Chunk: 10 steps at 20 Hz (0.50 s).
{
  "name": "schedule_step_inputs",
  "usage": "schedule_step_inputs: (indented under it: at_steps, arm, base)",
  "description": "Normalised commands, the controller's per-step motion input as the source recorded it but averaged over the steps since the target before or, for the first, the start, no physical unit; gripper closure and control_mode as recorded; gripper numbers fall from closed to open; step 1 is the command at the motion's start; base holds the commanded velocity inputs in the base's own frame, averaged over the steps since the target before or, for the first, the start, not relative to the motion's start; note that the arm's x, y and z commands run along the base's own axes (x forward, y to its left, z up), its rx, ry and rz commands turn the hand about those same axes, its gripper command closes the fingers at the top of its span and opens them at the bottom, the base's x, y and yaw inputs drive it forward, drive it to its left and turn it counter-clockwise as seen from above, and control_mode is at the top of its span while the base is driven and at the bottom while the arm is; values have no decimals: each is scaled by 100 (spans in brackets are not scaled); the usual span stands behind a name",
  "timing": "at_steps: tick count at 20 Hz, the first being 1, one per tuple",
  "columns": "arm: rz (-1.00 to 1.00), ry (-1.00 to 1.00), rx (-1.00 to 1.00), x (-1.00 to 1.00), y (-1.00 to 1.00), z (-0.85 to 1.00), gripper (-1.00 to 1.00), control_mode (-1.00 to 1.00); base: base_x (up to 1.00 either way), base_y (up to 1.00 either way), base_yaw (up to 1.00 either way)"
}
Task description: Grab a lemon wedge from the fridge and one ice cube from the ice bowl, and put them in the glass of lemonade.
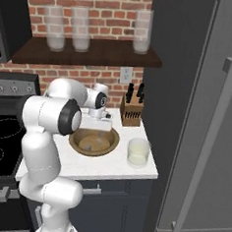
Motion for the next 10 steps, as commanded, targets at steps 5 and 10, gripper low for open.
schedule_step_inputs:
  at_steps: [5, 10]
  arm:
    - [0, 0, 0, 0, 0, -26, -100, -100]
    - [0, 0, -4, 0, 0, -42, -100, -100]
  base:
    - [0, 0, 0]
    - [0, 0, 0]
